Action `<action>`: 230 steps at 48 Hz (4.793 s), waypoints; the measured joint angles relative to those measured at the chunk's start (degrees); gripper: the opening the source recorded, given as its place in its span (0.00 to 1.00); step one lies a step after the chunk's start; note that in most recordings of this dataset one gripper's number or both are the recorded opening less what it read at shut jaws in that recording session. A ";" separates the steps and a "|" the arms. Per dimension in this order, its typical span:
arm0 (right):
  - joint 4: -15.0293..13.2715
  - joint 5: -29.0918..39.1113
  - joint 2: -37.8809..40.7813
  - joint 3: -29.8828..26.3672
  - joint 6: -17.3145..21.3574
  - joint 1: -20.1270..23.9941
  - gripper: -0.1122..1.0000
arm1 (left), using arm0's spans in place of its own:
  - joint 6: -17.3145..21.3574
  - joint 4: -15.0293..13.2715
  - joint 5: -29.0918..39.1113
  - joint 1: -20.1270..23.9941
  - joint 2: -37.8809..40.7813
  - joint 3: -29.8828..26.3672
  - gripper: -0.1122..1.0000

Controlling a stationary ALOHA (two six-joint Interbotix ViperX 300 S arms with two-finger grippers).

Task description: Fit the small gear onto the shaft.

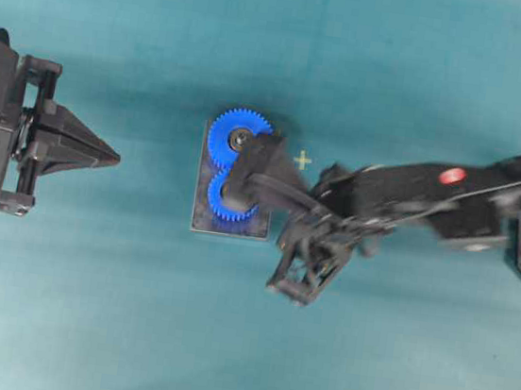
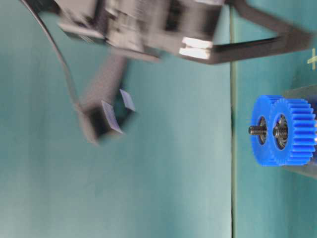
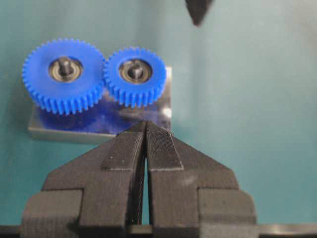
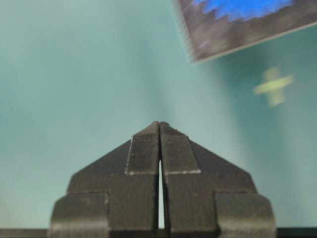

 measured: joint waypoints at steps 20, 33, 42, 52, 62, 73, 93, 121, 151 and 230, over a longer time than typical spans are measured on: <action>-4.04 -18.37 -9.93 11.25 0.00 -3.25 0.09 | 0.18 -0.09 -2.99 -0.09 0.00 0.00 0.10; -8.17 -22.41 -16.61 18.37 -0.09 -3.78 0.09 | 0.44 0.00 -3.08 -0.62 0.09 0.18 0.10; -13.89 -25.93 -21.53 22.41 -0.09 -4.13 0.09 | 0.44 0.00 -3.08 -0.88 0.18 0.53 0.10; -16.44 -30.85 -25.22 26.54 -0.09 -4.48 0.09 | 0.35 0.00 -3.16 -0.88 0.18 0.44 0.10; -16.52 -36.39 -26.02 29.09 -0.09 -5.36 0.09 | 0.26 0.00 -3.34 -0.97 0.18 0.44 0.10; -16.52 -38.67 -26.02 30.76 -0.09 -6.06 0.09 | 0.18 0.00 -3.69 -0.97 0.00 0.44 0.10; -16.52 -39.29 -26.02 31.20 -0.09 -6.06 0.09 | 0.18 0.00 -3.78 -1.05 -0.18 0.44 0.10; -16.52 -40.34 -26.02 31.46 -0.09 -6.06 0.09 | 0.35 0.00 -3.78 -1.14 -0.53 1.23 0.10; -16.61 -44.47 -26.10 33.66 -0.09 -6.06 0.09 | 0.35 0.00 -3.78 -1.14 -1.23 1.32 0.10; -16.61 -47.72 -26.10 37.35 0.00 -6.24 0.09 | 0.18 0.00 -3.78 -1.05 -7.12 7.73 0.10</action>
